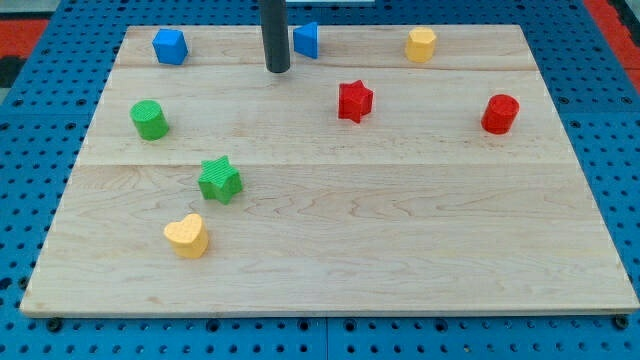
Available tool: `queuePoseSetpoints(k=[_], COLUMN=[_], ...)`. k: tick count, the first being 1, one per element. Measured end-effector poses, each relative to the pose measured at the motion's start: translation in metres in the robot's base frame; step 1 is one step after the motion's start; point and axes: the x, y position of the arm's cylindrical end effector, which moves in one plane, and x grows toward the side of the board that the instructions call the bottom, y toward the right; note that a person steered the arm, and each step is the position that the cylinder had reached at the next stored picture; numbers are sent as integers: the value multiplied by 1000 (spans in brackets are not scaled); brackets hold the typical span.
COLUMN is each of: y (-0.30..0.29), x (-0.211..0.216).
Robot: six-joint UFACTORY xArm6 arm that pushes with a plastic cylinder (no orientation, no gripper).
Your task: Move the red star slightly downwards
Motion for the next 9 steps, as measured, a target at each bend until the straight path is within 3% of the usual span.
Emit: queuePoseSetpoints(k=[3,5,9], y=[-2,42,51], x=[-1,18,17])
